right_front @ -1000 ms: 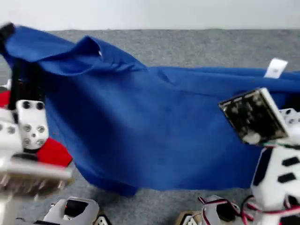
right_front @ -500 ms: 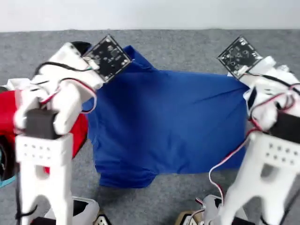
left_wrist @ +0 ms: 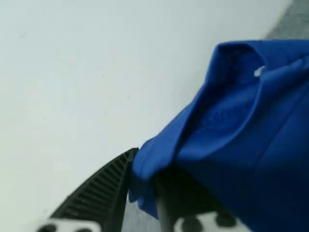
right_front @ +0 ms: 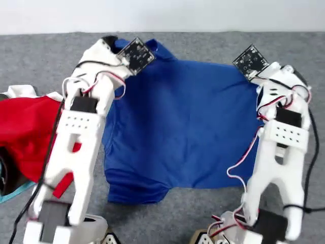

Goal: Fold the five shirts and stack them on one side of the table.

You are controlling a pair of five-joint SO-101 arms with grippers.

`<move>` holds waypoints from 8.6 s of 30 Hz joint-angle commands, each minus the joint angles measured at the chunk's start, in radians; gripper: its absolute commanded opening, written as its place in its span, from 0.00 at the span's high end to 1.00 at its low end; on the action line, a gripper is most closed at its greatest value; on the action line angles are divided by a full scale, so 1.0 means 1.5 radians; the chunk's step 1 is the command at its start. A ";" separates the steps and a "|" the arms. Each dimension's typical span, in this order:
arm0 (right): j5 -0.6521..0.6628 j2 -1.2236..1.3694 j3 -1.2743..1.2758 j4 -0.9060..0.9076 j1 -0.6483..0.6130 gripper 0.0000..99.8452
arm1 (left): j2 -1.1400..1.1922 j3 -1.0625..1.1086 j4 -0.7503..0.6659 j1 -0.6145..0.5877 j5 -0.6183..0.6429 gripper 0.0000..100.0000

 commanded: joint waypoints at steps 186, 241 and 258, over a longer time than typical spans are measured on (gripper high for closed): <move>-0.274 0.217 -0.215 0.682 -0.793 0.82 | -0.503 0.057 0.943 -0.413 0.300 0.99; -0.319 0.397 -0.121 0.604 -0.864 0.81 | -0.504 0.093 0.935 -0.412 0.299 0.99; -0.319 0.412 -0.286 0.723 -0.775 0.99 | -0.504 0.093 0.934 -0.412 0.299 0.99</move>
